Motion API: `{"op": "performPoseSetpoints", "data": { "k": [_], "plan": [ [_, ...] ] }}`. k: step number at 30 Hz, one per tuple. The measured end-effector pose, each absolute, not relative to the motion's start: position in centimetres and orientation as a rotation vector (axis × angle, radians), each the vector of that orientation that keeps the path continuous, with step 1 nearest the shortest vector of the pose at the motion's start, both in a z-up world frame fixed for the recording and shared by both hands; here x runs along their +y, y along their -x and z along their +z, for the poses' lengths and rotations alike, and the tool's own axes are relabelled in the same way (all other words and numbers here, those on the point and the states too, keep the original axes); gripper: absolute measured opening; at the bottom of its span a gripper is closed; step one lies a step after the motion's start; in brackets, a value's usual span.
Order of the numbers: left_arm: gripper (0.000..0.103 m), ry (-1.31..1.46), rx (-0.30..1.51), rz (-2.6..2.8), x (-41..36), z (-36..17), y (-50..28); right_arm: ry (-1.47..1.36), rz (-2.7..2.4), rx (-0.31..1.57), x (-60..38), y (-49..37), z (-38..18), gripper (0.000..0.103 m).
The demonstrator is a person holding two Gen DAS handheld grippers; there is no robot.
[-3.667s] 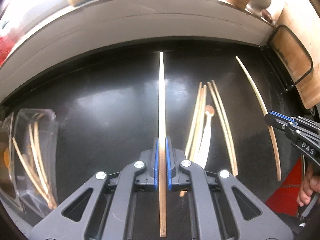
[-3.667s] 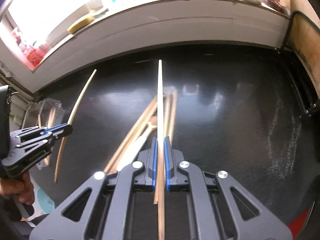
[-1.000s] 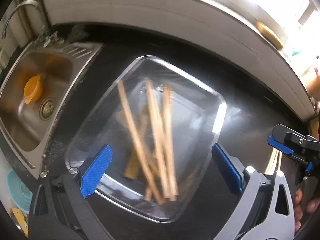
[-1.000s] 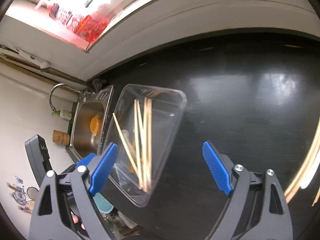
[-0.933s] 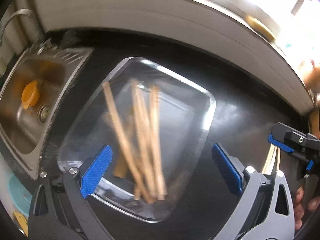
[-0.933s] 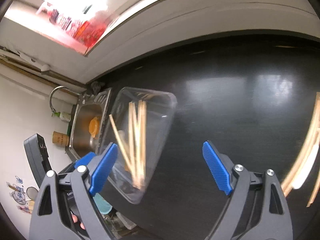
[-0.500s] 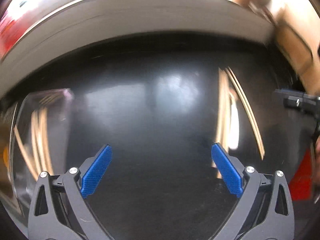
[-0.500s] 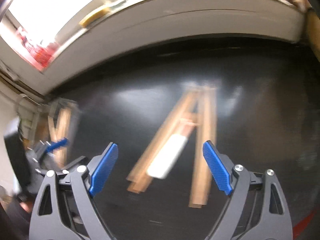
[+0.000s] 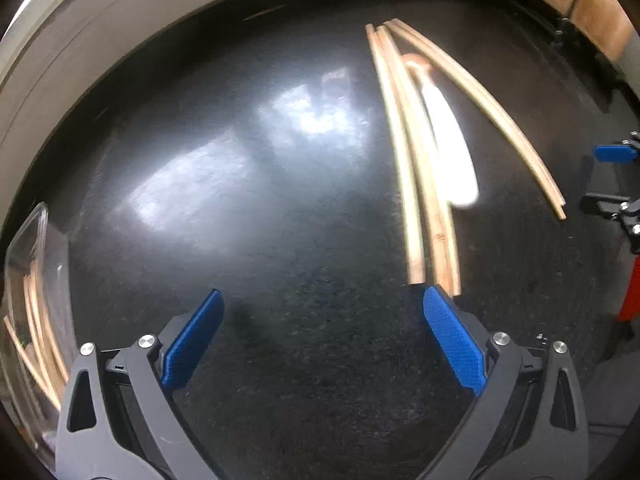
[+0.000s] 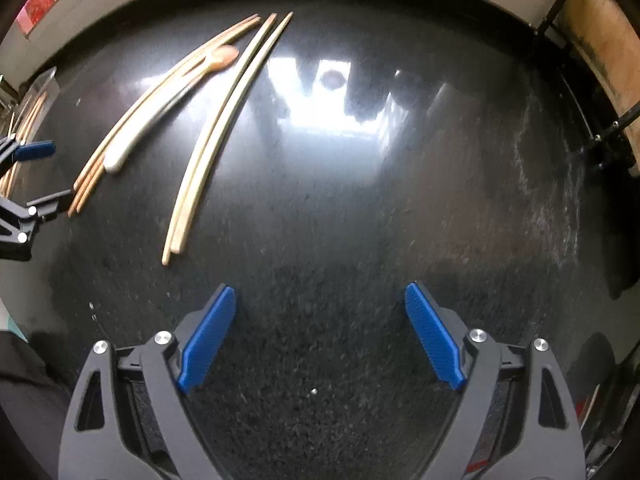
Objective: Organize utensils
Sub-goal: 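Move both open tools back over the remaining chopsticks and spoon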
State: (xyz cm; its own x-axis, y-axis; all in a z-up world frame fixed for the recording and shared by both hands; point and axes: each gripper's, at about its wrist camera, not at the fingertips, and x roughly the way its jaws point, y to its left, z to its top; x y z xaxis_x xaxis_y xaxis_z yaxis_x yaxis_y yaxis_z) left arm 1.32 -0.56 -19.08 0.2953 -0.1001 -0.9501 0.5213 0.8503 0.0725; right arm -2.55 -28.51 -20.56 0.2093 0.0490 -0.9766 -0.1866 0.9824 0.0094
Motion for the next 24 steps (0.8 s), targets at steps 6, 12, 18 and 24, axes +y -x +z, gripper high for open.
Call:
{"op": "performPoseSetpoints", "data": {
  "k": [6,12,18,24],
  "plan": [
    [0.097,-0.379,1.212,-0.476,-2.3,-19.8,-2.6,0.173,0.202,1.336,-24.6,3.0,-20.4,0.085],
    [0.097,-0.386,1.206,-0.488,-2.7,-20.0,-4.6,0.121,0.171,1.342,-23.4,1.0,-20.2,0.085],
    [0.097,-0.373,1.200,-0.480,-1.1,-20.0,-6.6,0.065,0.075,1.361,-26.3,0.0,-20.1,0.085],
    [0.097,-0.383,1.181,-0.502,-2.4,-20.4,-9.2,0.087,0.117,1.348,-25.6,-2.0,-20.0,0.085]
  ]
}}
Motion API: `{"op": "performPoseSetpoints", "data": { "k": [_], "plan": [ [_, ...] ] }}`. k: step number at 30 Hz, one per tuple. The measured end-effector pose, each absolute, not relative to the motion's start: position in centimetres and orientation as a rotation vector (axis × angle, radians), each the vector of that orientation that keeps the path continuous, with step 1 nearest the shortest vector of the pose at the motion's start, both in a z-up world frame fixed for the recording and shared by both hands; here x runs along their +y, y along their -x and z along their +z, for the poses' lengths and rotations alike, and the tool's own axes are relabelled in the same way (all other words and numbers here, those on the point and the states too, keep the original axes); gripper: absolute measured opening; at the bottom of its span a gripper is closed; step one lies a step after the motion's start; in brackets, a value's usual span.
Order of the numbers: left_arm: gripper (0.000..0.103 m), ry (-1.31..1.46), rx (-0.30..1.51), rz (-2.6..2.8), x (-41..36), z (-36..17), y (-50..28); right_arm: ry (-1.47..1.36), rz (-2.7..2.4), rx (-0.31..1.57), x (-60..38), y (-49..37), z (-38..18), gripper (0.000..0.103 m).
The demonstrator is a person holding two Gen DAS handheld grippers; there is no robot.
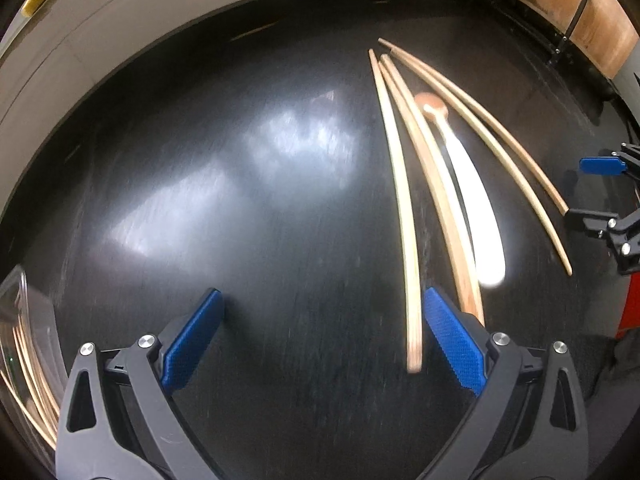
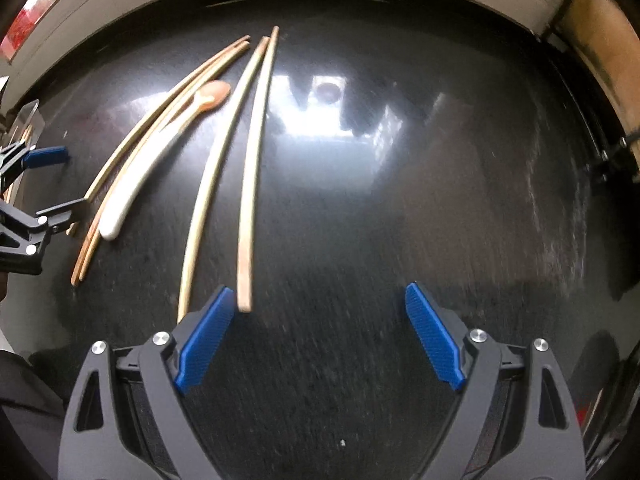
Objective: Organize utensils
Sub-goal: 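Move both open tools back over the remaining chopsticks and spoon, then grasp a chopstick with the right tool while the left tool grasps another chopstick, then carry both chopsticks into the clear tray and open both tools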
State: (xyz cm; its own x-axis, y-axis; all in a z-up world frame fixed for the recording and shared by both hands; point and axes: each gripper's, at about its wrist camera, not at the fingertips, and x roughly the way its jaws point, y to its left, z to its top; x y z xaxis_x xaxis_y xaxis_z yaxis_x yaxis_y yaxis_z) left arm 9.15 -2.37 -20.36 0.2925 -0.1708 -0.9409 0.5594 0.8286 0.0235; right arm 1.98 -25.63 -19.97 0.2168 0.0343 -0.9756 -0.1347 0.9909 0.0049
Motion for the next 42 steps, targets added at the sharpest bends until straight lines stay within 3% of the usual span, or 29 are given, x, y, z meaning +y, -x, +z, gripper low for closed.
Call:
{"op": "performPoseSetpoints", "data": {
  "k": [6,8,12,14,17,18,19,22,30,42],
  "plan": [
    [0.097,-0.397,1.151,-0.535,-4.0,-20.6,-12.3,0.086,0.160,1.313,-24.3,-5.9,-20.0,0.084],
    [0.097,-0.396,1.144,-0.537,-4.3,-20.7,-13.2,0.090,0.171,1.300,-24.0,-7.3,-19.9,0.078],
    [0.096,-0.403,1.134,-0.554,-5.4,-20.8,-14.6,0.100,0.197,1.275,-23.7,-9.6,-19.2,0.044],
    [0.089,-0.404,1.117,-0.566,-5.7,-20.6,-14.7,0.101,0.204,1.266,-23.8,-10.5,-19.0,0.033],
    [0.065,-0.405,1.093,-0.580,-6.9,-20.2,-14.8,0.107,0.221,1.260,-23.9,-11.2,-19.0,0.016],
    [0.051,-0.409,1.088,-0.585,-7.4,-19.9,-14.6,0.110,0.226,1.261,-23.7,-11.3,-18.9,0.008],
    [0.032,-0.410,1.086,-0.587,-8.0,-19.8,-14.2,0.115,0.227,1.263,-23.6,-11.5,-18.8,0.008],
    [0.006,-0.381,1.110,-0.586,-8.8,-19.7,-14.1,0.100,0.221,1.268,-23.8,-11.6,-18.7,0.008],
    [0.006,-0.278,1.176,-0.522,-8.2,-18.4,-14.6,-0.006,0.189,1.282,-24.9,-11.5,-18.1,0.008],
    [0.006,-0.163,1.145,-0.360,-4.5,-11.1,-12.0,-0.089,0.255,1.209,-23.3,-8.2,-10.6,0.008]
  ]
}}
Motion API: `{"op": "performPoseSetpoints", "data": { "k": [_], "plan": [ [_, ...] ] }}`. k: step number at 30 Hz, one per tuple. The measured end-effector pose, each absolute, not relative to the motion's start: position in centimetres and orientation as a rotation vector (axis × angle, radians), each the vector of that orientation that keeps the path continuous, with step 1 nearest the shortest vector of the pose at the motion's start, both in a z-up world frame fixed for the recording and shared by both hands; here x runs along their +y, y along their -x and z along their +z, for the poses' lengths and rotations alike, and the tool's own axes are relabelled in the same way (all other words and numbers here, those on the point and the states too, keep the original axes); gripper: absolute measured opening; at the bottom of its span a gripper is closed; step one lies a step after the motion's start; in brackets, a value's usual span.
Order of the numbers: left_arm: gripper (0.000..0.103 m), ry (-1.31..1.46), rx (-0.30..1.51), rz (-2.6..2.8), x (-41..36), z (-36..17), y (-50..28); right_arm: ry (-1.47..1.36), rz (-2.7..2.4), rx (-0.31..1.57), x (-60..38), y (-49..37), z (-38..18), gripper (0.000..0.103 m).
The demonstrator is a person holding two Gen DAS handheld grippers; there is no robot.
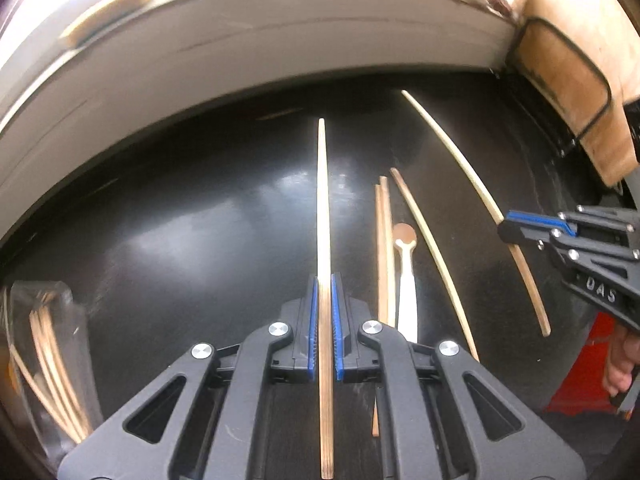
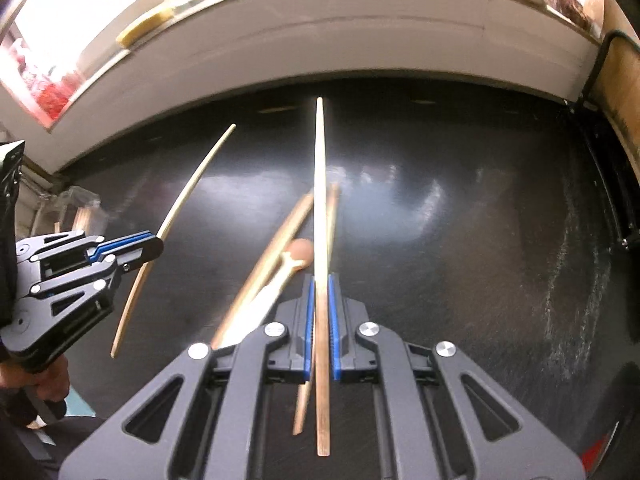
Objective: Organize utensils
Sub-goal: 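Carry both chopsticks into the clear tray and open both tools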
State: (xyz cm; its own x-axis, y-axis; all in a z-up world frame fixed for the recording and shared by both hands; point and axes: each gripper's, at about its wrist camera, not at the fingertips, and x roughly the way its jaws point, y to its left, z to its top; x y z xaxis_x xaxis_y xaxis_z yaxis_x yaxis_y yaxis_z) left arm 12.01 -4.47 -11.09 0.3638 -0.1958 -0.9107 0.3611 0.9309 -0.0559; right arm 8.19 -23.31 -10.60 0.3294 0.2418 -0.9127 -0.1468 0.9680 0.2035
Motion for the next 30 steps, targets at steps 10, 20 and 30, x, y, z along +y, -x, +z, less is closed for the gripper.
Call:
{"op": "performPoseSetpoints", "data": {
  "k": [10,20,30],
  "plan": [
    [0.006,-0.030,1.169,-0.169,5.5,-7.6,-8.3,-0.090,0.408,1.186,-14.9,-6.1,-6.2,0.008],
    [0.006,0.075,1.139,-0.007,19.1,-5.1,-5.1,-0.093,0.640,1.204,0.4,-5.3,-4.9,0.008],
    [0.006,0.124,1.143,0.118,30.3,-3.9,-3.0,-0.152,0.765,1.285,11.8,-5.3,-5.6,0.008]
  ]
}}
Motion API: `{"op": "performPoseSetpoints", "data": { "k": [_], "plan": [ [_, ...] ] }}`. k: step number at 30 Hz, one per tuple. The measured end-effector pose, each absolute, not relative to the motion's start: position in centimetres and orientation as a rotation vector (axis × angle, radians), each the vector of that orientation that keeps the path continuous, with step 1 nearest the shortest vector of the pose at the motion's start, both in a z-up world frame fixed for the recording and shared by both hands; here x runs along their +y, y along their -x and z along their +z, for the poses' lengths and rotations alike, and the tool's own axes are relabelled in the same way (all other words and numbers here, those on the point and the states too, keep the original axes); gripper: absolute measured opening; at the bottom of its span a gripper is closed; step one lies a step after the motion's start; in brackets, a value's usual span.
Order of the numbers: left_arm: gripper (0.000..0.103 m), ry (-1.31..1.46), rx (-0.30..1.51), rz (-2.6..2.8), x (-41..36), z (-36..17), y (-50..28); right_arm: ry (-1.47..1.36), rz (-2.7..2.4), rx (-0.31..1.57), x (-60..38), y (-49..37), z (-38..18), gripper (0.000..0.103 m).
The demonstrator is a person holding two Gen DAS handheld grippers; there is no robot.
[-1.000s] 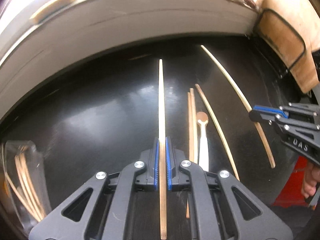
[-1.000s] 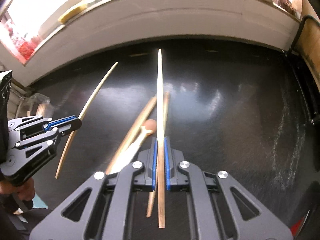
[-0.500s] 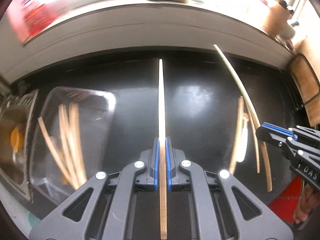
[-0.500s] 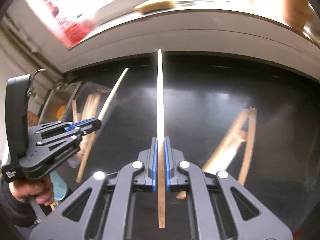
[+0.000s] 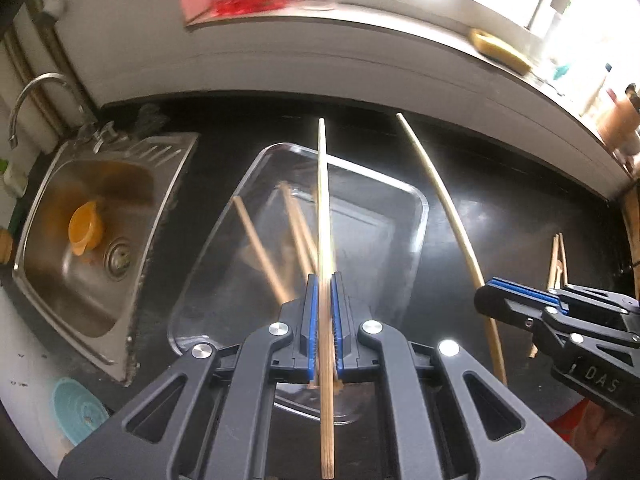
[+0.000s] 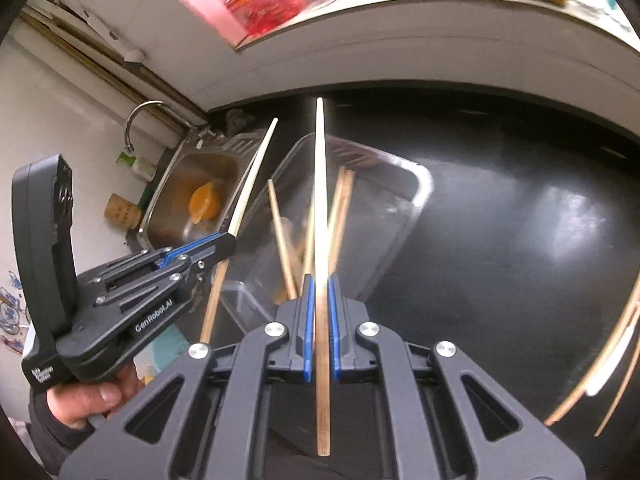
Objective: Organize utensils
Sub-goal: 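Carry both chopsticks into the clear tray and open both tools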
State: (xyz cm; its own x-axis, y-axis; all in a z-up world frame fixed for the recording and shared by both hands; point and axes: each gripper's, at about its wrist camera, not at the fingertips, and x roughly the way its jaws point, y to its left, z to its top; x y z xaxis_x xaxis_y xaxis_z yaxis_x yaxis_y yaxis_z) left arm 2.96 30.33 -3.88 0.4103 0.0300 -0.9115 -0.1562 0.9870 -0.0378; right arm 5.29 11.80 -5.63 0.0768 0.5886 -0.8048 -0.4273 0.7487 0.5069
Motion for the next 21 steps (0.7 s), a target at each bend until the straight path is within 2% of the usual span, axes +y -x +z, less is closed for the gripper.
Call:
{"op": "performPoseSetpoints", "data": {
  "k": [10,21],
  "plan": [
    [0.006,0.132,1.209,0.105,33.9,-6.5,-4.1,-0.162,0.742,1.359,17.4,-6.5,-8.2,0.008],
    [0.006,0.132,1.267,0.092,34.6,-9.4,-5.4,-0.163,0.703,1.435,18.3,-7.8,-11.3,0.008]
  ]
}}
